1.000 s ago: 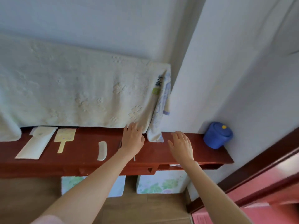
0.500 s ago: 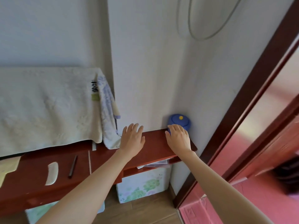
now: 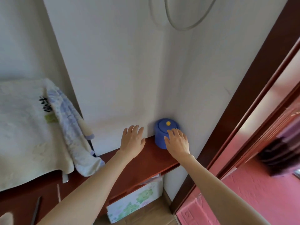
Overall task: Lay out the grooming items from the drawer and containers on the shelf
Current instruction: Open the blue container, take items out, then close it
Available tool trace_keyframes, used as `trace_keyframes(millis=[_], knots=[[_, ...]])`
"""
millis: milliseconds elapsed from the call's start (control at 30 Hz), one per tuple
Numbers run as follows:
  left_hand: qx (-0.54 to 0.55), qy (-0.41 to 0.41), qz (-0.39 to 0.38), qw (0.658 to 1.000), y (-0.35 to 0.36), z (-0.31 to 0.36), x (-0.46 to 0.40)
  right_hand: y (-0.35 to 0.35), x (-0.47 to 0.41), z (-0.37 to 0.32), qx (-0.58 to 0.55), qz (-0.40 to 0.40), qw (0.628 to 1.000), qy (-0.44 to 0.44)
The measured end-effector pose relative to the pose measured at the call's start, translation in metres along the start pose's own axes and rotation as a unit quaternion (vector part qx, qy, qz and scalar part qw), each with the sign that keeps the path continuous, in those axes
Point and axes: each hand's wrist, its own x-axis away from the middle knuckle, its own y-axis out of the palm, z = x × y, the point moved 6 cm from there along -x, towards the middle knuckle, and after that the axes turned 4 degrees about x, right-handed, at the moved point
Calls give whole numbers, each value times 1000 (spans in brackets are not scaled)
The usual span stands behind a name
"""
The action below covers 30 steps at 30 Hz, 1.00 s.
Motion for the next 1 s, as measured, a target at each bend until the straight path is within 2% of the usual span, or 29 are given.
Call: trace_keyframes(millis=[433,1000], knots=[[44,55,-73,995,85,-6,-81,60,-65,47,-1,-58,995,81],[120,18,-143,982,155,8,-123,103,-136,60,-52,14,999,4]])
